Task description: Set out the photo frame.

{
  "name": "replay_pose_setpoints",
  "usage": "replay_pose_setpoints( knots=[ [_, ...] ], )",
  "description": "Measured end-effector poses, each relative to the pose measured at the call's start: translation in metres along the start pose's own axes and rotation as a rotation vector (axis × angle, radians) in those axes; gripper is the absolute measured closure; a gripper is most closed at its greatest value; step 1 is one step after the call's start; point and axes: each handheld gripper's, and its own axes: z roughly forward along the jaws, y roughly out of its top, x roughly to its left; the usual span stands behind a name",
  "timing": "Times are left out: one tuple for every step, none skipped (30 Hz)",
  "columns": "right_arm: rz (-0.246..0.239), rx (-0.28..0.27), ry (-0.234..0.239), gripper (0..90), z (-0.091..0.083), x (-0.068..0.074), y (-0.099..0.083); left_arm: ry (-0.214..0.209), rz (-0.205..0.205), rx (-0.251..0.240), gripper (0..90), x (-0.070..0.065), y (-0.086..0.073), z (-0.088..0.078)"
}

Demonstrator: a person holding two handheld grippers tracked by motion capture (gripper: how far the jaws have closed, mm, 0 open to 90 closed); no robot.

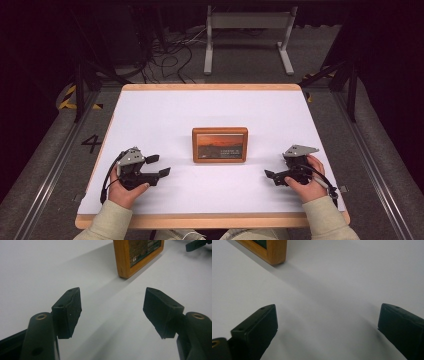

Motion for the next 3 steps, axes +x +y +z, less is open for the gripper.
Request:
replay_pose_setpoints(
  knots=[
    [-0.002, -0.001, 0.001, 3.0, 0.0, -0.0001, 0.0, 0.0, 0.0, -0.001, 31.1, 0.0001, -0.0001, 0.0002],
    [-0.004, -0.003, 0.002, 3.0, -0.0001, -0.0001, 0.0001, 0.001, 0.006, 0.002, 31.0, 0.0007, 0.0, 0.0001],
    [-0.007, -0.006, 0.004, 3.0, -0.0004, 0.0, 0.0003, 0.001, 0.007, 0.004, 30.8, 0.0009, -0.0003, 0.0003]
  ],
)
